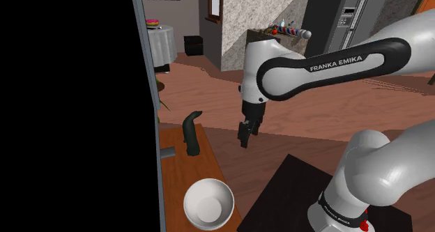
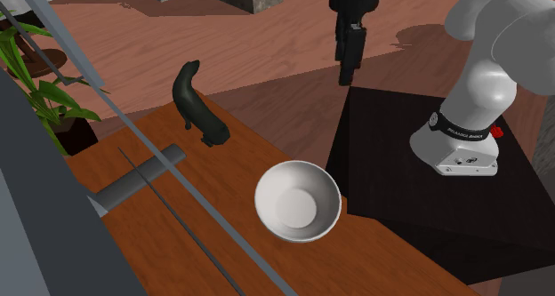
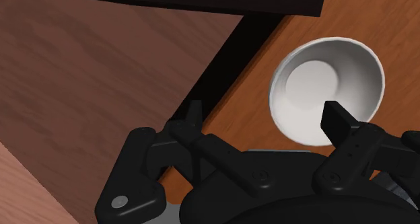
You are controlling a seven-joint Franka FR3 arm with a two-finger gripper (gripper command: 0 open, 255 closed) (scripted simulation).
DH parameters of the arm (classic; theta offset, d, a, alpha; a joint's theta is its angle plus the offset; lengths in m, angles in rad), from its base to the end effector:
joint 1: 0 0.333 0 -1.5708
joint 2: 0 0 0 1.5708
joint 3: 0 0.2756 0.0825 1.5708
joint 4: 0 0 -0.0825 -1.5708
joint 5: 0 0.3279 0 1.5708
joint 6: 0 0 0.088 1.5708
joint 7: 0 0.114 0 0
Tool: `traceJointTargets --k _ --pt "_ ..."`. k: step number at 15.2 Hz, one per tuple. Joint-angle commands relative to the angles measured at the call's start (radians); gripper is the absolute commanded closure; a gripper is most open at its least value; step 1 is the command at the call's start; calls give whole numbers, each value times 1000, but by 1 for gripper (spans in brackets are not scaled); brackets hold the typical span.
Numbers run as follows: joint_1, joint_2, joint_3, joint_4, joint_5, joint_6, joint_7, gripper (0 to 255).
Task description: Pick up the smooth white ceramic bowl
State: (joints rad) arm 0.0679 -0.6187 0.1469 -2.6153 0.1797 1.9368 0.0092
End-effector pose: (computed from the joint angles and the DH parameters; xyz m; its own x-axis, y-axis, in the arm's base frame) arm 0.3124 0.0810 0.4240 0.9920 0.1083 -0.0651 0.1032 -0.9916 -0.0777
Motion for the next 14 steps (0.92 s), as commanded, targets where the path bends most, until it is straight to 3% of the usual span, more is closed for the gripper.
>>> traceJointTargets --k 1,8,14 --pt "10 62 20 -17 17 86 7 0" --pt "37 295 75 -62 62 379 14 0" --pt "54 550 115 -35 71 620 28 0"
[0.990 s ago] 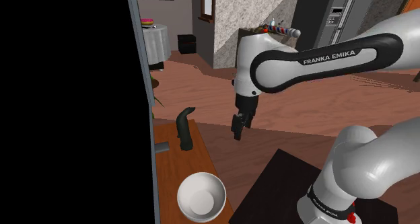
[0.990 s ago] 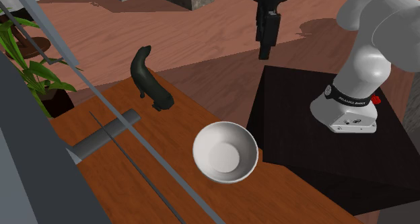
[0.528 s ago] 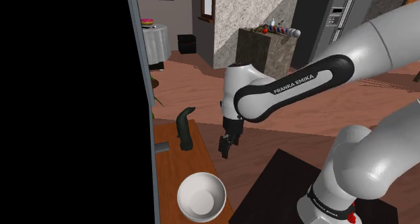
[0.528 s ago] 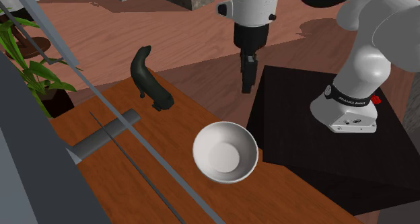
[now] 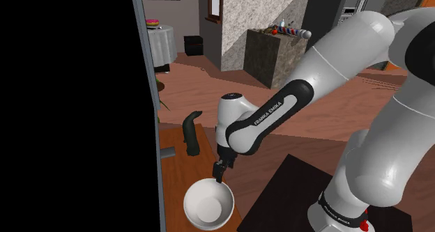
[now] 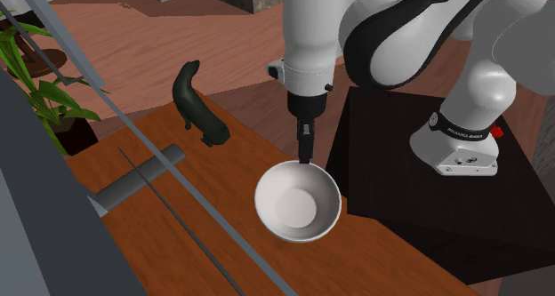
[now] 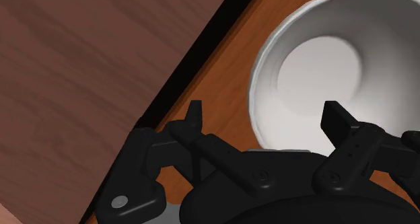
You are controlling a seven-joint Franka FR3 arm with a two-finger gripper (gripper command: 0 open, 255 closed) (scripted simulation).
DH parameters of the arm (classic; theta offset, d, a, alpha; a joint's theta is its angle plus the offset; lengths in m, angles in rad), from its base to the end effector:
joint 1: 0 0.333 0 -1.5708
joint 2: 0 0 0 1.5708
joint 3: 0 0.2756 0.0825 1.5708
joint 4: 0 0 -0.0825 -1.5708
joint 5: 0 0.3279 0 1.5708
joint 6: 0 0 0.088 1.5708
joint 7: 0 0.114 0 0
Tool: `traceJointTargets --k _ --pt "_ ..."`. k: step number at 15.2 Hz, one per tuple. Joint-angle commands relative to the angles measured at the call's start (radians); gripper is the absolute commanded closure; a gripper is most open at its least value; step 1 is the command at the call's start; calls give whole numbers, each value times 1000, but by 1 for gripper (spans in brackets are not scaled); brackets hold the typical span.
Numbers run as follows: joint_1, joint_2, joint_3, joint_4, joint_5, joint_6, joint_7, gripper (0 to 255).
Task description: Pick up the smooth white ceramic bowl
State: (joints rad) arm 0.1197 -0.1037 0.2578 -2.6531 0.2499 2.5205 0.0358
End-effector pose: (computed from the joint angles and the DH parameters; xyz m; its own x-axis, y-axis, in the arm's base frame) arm 0.3632 0.1403 0.2718 0.9897 0.1361 -0.0450 0.1305 -0.9853 -0.1102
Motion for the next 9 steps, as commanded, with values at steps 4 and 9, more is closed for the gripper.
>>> traceJointTargets --k 4,9 --pt "5 114 9 7 -5 113 3 0" --pt "7 188 8 7 -13 187 2 0"
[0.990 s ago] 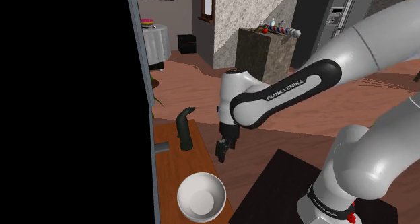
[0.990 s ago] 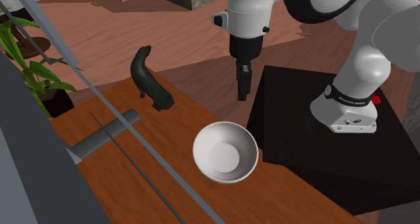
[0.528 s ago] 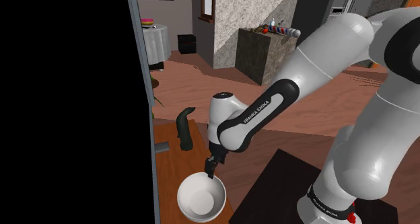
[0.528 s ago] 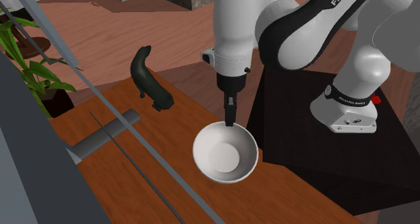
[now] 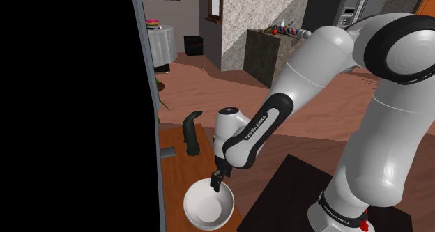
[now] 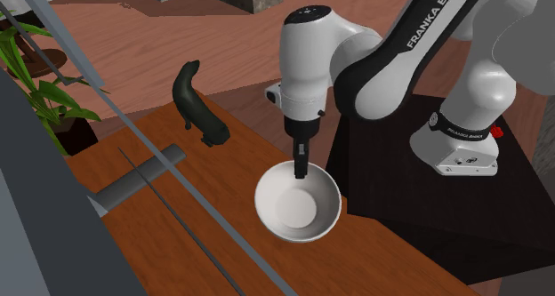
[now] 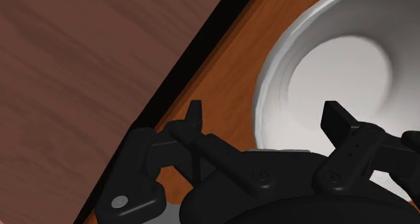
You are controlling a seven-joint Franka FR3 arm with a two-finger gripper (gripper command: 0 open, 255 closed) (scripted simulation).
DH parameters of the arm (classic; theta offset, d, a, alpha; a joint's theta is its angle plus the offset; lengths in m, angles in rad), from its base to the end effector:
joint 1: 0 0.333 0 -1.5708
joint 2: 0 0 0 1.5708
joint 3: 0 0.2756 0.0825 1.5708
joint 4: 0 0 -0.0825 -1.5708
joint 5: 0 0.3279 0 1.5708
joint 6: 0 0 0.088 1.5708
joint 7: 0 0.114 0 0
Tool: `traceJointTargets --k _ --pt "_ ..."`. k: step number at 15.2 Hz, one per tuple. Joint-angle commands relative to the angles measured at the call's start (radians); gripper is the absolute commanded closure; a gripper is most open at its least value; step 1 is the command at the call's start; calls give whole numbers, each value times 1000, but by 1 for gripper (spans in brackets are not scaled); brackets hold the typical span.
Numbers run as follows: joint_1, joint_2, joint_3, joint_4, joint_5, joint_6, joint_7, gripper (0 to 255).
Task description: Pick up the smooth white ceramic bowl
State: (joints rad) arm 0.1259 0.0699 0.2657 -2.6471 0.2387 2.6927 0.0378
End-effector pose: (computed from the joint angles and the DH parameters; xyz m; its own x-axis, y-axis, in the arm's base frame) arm 0.3685 0.1465 0.2218 0.9895 0.1387 -0.0407 0.1333 -0.9845 -0.1143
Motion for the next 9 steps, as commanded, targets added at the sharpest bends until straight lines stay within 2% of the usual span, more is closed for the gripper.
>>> traceJointTargets --k 1,2,9 --pt "0 14 0 1 -2 14 0 0" --pt "0 14 -1 1 -2 14 -1 255" --pt "-1 15 -1 0 -1 15 -2 255"
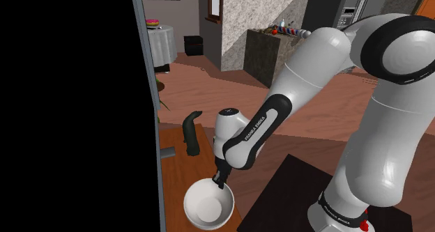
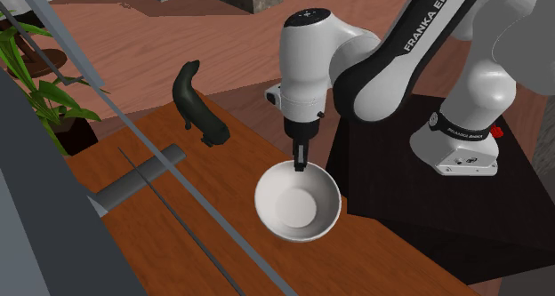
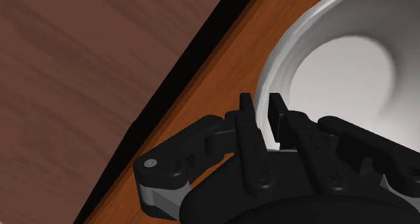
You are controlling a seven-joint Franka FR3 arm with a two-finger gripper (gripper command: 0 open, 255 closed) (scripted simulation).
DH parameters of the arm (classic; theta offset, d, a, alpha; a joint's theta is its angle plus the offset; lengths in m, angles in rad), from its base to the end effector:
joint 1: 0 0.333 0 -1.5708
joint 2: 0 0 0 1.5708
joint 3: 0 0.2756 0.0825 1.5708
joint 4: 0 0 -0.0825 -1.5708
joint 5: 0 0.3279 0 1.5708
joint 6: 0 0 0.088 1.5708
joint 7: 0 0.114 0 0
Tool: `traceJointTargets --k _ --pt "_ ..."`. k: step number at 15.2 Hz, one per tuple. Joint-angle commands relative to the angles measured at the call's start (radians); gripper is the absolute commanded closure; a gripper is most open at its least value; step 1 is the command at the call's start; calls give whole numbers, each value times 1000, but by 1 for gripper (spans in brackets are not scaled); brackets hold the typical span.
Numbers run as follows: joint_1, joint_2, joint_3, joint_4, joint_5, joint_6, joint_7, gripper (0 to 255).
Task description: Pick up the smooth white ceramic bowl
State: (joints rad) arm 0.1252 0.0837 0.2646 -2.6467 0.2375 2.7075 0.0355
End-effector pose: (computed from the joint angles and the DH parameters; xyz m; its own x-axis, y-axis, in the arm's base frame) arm 0.3691 0.1459 0.2178 0.9896 0.1386 -0.0390 0.1333 -0.9844 -0.1146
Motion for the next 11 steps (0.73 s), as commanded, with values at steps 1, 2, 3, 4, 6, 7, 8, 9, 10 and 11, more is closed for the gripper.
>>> traceJointTargets --k 1,2,3,4,6,7,8,9,10,11 --pt "0 1 0 0 0 0 0 255" --pt "1 1 1 0 0 0 2 255" --pt "1 -16 1 0 2 -16 2 255" --pt "0 -32 2 -1 4 -32 2 255" --pt "-1 -64 2 0 7 -65 3 255" --pt "-1 -80 2 1 8 -81 3 255" --pt "-1 -95 2 2 9 -97 4 255" --pt "-1 -110 2 3 11 -113 4 255" --pt "-1 -125 1 4 11 -130 5 255" --pt "-2 -140 1 6 12 -146 5 255"
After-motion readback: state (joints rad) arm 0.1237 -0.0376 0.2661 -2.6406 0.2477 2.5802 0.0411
